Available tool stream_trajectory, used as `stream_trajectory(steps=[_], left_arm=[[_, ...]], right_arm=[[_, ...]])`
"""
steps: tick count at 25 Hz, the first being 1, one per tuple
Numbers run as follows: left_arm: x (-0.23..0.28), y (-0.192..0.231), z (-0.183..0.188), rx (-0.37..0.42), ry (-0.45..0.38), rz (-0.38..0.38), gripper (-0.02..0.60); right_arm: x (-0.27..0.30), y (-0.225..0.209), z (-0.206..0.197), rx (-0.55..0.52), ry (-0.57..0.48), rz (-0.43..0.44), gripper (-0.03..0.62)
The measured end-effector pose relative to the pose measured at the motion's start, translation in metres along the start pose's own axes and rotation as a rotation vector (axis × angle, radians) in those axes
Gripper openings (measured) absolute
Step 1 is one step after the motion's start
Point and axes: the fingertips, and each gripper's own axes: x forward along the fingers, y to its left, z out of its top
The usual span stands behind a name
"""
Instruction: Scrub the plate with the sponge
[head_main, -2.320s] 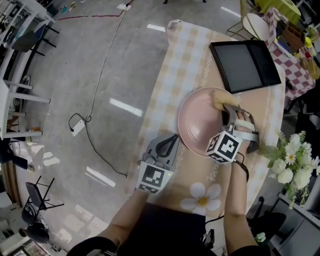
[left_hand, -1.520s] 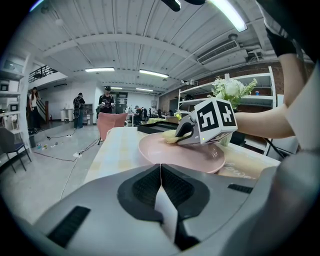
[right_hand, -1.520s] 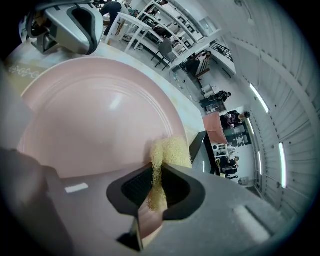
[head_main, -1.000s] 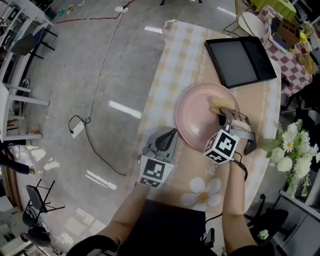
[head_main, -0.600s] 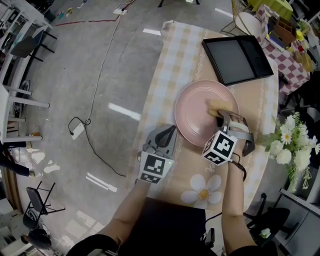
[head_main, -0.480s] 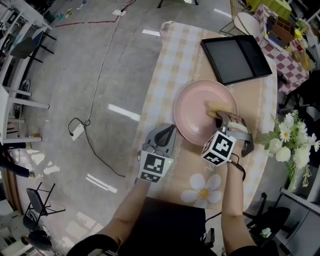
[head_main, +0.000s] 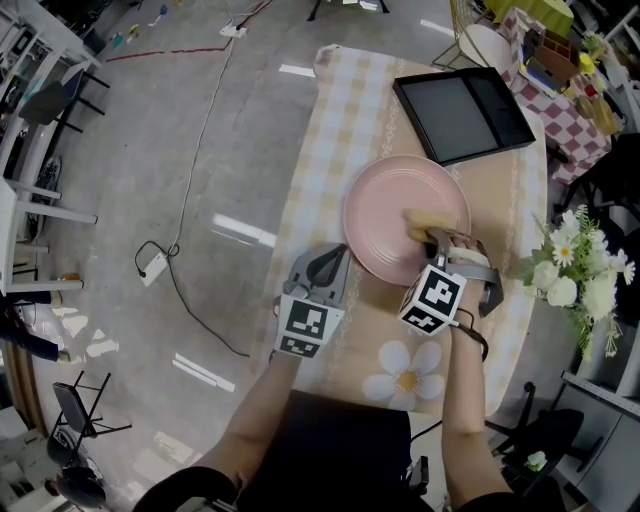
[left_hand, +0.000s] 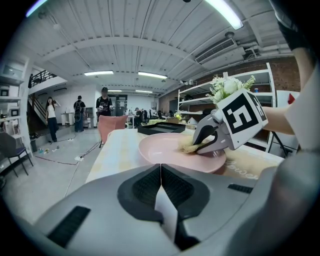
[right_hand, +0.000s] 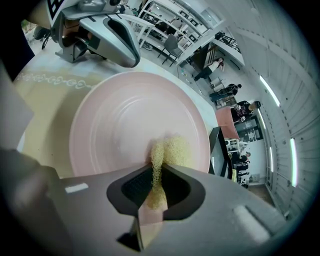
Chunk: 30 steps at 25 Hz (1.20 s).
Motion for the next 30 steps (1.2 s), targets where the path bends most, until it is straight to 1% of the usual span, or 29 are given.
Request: stream_trajectory(steps=[18, 23, 30], left_arm=[[0.001, 0.001, 0.0, 0.002, -0.005, 0.002, 0.012], [0.001, 0.0, -0.002, 0.002, -0.003, -0.001, 0.012], [0.001, 0.0, -0.001, 0.005, -0.003, -0.01, 0.012]], right_arm=[[-0.018, 0.025, -0.002, -0.038, 0.026, 0.099, 0.048], [-0.024, 0.032, -0.001, -0.072, 0.038, 0.151, 0.048], [-0.039, 0.04, 0.001, -0.147, 0.054, 0.22, 0.048]])
